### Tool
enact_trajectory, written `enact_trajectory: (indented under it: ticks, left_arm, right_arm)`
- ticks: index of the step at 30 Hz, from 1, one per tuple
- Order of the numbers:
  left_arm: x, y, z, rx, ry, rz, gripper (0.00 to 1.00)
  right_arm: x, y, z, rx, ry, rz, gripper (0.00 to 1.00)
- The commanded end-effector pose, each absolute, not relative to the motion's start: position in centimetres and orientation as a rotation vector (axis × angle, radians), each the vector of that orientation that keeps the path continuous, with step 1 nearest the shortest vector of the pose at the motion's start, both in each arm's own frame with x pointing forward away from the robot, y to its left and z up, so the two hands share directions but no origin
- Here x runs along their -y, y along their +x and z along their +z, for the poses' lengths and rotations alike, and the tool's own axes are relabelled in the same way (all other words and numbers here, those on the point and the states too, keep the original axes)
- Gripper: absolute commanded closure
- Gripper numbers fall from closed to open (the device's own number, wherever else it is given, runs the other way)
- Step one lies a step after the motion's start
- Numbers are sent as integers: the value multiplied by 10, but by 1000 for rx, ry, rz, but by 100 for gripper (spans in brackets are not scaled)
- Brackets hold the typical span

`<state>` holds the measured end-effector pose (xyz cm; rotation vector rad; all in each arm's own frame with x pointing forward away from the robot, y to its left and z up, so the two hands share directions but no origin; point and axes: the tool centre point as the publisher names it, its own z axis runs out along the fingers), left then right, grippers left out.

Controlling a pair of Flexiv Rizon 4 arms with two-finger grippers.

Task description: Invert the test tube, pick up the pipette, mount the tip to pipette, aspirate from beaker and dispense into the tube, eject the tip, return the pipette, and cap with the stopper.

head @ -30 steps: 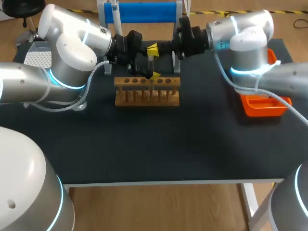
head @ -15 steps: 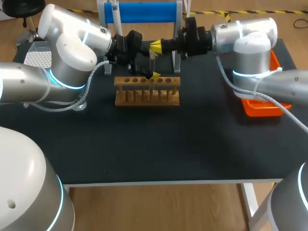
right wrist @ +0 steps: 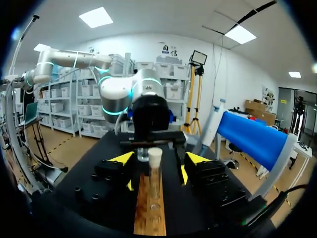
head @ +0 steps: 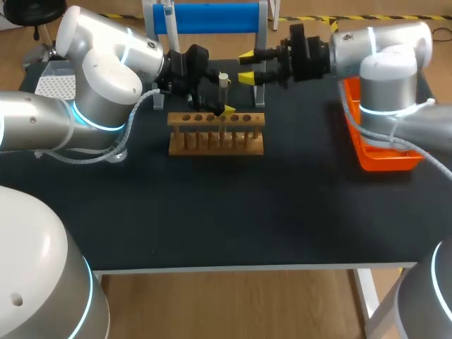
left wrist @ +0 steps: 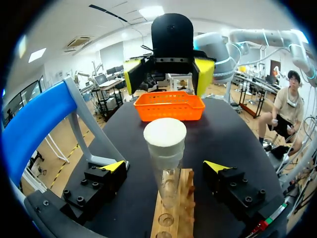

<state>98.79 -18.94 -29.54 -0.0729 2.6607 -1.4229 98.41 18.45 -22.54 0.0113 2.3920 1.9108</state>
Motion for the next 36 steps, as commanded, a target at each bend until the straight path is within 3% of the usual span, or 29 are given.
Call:
enact_trajectory:
  ticks: [1,10,25,36]
  left_arm:
    - [190,989,-295,-2666,-71,-1421,0]
    - [190,989,-295,-2666,-71,-1421,0]
    - [187,989,-296,-2669,-82,-1409,0]
    - [147,995,-297,-2614,-269,-1343,0]
  right_arm:
    - [-160,975,-234,-2458,63,1820,0]
    - [-126,974,-275,-2580,218,1654,0]
    - [-125,975,-283,-2628,251,1592,0]
    - [-125,975,-283,-2628,251,1592,0]
